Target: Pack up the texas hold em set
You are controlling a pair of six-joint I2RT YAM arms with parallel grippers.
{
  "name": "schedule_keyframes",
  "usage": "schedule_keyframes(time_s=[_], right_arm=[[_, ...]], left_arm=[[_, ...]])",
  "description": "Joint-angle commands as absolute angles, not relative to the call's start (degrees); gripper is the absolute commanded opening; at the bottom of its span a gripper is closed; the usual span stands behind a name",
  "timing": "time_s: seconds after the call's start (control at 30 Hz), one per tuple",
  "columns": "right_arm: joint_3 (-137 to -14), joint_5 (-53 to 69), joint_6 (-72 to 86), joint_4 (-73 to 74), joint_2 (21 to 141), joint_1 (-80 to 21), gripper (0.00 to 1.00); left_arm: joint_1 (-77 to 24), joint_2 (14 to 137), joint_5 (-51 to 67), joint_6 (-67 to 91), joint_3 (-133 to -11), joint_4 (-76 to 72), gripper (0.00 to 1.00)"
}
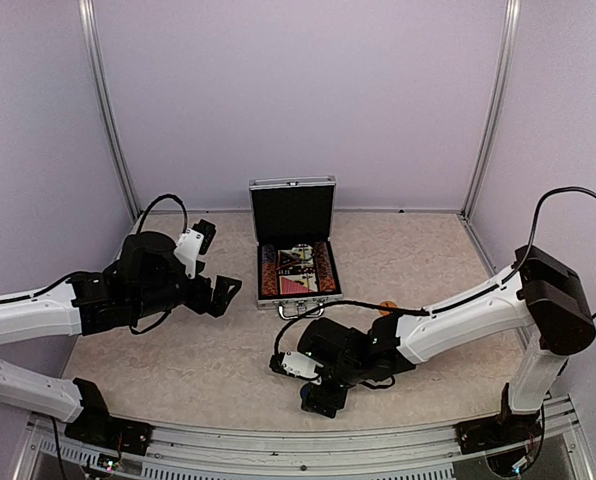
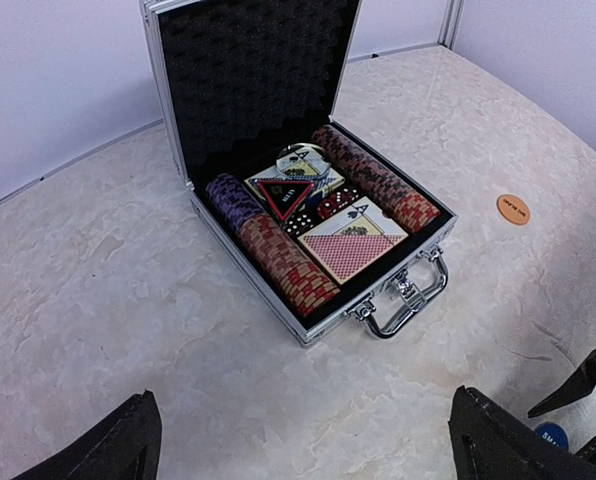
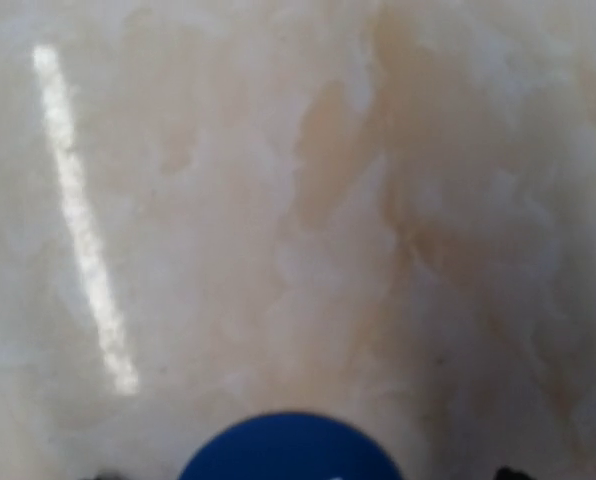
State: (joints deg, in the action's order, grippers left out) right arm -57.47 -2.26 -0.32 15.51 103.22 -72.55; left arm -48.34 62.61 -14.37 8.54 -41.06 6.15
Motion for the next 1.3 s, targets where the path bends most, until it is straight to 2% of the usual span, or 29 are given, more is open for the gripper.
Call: schedule_keyframes(time_s=[0.0,0.43,0.6,0.97,1.27], right_arm=[[-57.6,-1.6,1.8,17.4,106.1,-71.2,0.84],[-57.6,5.0,2.8,18.4,108.3,-68.0,0.81],[-57.8,4.4,2.7,19.5,108.6,-67.9,0.70],[-56.7,3.1,2.0,21.9,107.1,-68.9,0.76],[-54.5,2.5,3.4,21.8,106.6,-69.0,0.73]], left_arm=[[-48.7,63.0,-13.8,8.5,-41.2,6.6,0.99],[-48.7,63.2,-14.4,7.8,-41.8,6.8,0.99],[-48.7,63.8,-14.3,7.6,-42.2,7.0,0.99],[-48.7,64.3,-14.3,7.6,-41.9,6.7,0.99],[-48.7,64.2,-14.3,7.8,-41.5,6.4,0.99]])
